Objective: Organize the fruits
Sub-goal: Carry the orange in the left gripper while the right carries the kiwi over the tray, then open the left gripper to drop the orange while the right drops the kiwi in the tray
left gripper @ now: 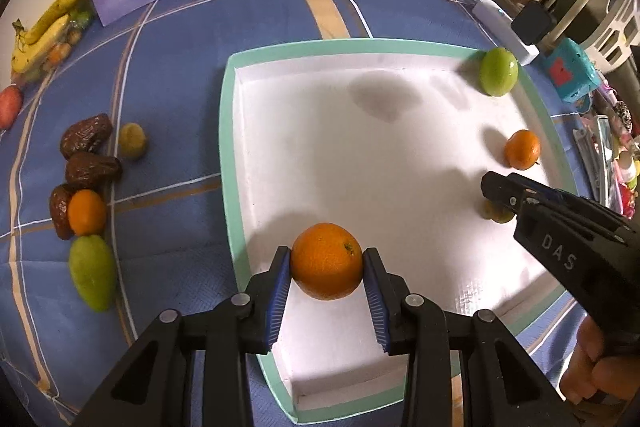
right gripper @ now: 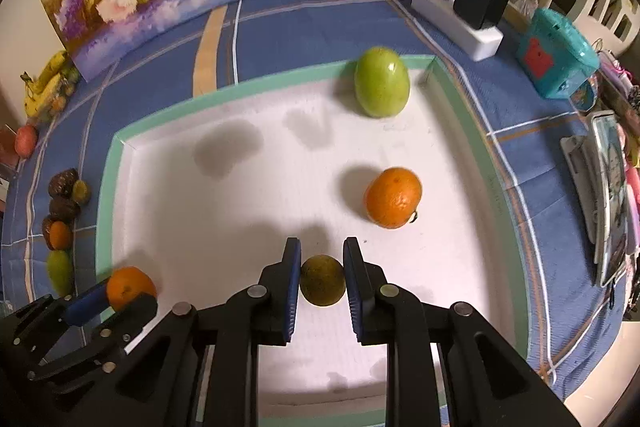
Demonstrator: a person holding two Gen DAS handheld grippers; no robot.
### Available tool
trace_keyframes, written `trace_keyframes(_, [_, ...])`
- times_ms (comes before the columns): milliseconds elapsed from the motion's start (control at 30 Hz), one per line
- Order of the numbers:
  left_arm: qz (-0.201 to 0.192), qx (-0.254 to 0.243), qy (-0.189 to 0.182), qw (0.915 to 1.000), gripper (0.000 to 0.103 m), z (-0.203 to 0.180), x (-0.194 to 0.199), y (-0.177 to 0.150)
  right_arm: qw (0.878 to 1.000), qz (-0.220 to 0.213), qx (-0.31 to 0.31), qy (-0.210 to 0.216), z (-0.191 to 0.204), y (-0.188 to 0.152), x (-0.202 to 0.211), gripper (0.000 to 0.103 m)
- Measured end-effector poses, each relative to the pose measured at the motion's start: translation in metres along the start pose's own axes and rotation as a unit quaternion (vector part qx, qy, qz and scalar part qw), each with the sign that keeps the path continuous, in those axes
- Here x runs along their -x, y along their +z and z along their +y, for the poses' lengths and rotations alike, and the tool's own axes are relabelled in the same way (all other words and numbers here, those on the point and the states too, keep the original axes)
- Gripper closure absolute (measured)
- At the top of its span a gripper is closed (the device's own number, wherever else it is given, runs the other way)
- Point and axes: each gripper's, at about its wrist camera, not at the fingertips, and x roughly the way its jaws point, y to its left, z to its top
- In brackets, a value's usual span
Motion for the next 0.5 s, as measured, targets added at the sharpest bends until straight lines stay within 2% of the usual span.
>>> trace_keyframes(500, [-0.001, 0.008, -0.008, 0.9999, 0.064, 0.0072, 0.0083, 0.0055, 1.000, 0.002, 0.004, -0.007, -0.0014, 0.0051, 0.0029, 0.080])
